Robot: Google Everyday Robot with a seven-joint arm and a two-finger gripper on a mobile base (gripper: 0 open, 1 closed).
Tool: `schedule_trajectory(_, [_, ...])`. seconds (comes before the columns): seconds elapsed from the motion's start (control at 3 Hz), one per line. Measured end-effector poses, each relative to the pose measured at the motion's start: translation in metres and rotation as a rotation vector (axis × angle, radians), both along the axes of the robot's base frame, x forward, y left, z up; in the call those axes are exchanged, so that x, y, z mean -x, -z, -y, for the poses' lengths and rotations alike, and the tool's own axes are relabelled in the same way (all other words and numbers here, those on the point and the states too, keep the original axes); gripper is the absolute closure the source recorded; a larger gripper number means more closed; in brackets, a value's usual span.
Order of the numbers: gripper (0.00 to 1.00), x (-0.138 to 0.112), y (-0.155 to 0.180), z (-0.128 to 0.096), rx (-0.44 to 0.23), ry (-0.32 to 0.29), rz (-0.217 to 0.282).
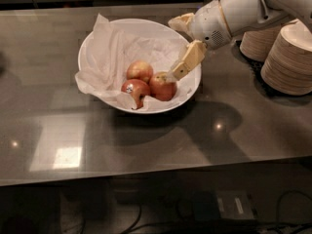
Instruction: Pick apple from white bowl
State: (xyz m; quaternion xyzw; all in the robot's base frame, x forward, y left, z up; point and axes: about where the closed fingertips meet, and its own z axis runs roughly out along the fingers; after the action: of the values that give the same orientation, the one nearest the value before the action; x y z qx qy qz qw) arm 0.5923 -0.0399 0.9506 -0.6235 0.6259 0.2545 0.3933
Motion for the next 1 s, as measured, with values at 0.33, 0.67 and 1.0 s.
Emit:
schedule_trajectory(0.33, [0.21, 0.010, -0.005, -0.004, 0.041, 0.029, 0.011])
schedule_trajectory(0.67, [0.44, 0.018, -0.005, -0.004, 0.075, 0.056, 0.013])
schedule_trajectory(1.0, [0.65, 0.022, -0.004, -0.004, 0.096, 0.071, 0.012])
